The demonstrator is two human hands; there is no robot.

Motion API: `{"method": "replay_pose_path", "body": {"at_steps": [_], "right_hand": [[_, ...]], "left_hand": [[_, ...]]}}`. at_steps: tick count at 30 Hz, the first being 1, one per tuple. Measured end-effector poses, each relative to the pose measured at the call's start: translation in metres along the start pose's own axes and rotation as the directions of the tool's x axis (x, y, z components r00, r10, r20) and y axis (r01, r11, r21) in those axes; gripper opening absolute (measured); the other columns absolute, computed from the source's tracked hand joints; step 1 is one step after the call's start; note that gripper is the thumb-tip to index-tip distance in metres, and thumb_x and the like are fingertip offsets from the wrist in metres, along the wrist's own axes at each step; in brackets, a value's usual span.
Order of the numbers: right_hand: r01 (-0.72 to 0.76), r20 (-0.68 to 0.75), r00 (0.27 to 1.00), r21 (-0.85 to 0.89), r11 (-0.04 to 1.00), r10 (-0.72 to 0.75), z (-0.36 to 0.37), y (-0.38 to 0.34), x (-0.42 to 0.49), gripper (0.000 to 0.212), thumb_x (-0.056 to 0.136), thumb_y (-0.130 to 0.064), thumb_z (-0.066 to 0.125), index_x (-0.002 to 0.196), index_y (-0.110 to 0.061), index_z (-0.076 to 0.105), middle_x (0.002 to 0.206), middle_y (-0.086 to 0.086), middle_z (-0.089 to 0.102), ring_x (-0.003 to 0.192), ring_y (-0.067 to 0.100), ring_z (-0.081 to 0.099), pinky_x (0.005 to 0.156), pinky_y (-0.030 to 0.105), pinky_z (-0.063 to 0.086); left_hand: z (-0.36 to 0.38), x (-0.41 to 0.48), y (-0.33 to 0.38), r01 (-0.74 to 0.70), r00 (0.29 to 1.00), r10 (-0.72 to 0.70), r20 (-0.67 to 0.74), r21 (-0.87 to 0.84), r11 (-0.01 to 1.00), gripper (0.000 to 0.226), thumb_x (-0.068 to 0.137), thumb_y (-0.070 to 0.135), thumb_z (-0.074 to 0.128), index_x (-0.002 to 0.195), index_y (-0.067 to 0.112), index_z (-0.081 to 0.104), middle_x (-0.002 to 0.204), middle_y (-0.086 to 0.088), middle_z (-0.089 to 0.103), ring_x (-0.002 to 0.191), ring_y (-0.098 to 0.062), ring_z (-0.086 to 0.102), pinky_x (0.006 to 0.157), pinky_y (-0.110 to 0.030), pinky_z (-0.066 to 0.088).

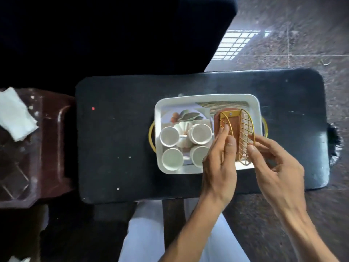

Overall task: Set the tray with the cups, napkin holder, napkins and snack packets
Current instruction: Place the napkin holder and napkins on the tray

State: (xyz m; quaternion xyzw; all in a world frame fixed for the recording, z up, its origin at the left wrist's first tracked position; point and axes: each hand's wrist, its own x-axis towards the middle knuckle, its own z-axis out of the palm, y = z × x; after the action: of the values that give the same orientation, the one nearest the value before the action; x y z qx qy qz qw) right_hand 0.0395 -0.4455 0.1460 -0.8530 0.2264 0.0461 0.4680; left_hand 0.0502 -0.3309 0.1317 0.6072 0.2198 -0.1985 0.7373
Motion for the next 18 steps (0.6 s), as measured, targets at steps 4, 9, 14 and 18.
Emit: {"method": "replay_pose_path", "body": {"at_steps": [4,9,14,18], "right_hand": [[-0.148,0.041,0.988,0.055,0.987,0.146,-0.020,0.038,0.020,0.020,0.094,-0.036,0.065,0.103,-0.053,0.068,0.098,-0.016,0.075,0.093,0.002,0.071,0.085,0.030,0.058],[-0.276,0.110,0.958,0.124,0.953,0.263,-0.019,0.072,0.042,0.022,0.098,-0.033,0.057,0.112,-0.039,0.072,0.104,-0.012,0.076,0.095,0.004,0.072,0.093,0.042,0.057],[-0.331,0.150,0.939,0.139,0.933,0.310,-0.013,0.091,0.057,0.027,0.100,-0.032,0.052,0.119,-0.034,0.071,0.109,-0.013,0.074,0.097,0.003,0.071,0.094,0.041,0.057],[-0.341,0.178,0.931,0.102,0.934,0.320,-0.011,0.097,0.066,0.025,0.100,-0.033,0.051,0.112,-0.044,0.070,0.109,-0.018,0.072,0.101,0.001,0.069,0.097,0.040,0.055]], "left_hand": [[0.031,0.020,-0.022,0.088,0.994,-0.088,0.069,-0.002,0.996,0.053,0.100,0.063,0.032,0.140,0.038,0.056,0.130,0.039,0.056,0.122,0.024,0.048,0.105,-0.008,0.039],[0.046,0.042,-0.043,0.205,0.978,-0.204,0.052,-0.007,0.979,0.062,0.102,0.060,0.026,0.148,0.026,0.051,0.154,0.005,0.051,0.140,-0.005,0.047,0.121,-0.036,0.036],[0.056,0.057,-0.053,0.257,0.966,-0.257,0.008,0.003,0.966,0.062,0.105,0.059,0.021,0.150,0.026,0.048,0.157,0.001,0.048,0.146,-0.012,0.042,0.123,-0.042,0.034],[0.059,0.061,-0.059,0.275,0.961,-0.275,-0.028,-0.001,0.961,0.065,0.102,0.064,0.022,0.149,0.028,0.050,0.156,0.003,0.050,0.145,-0.012,0.043,0.121,-0.041,0.035]]}}
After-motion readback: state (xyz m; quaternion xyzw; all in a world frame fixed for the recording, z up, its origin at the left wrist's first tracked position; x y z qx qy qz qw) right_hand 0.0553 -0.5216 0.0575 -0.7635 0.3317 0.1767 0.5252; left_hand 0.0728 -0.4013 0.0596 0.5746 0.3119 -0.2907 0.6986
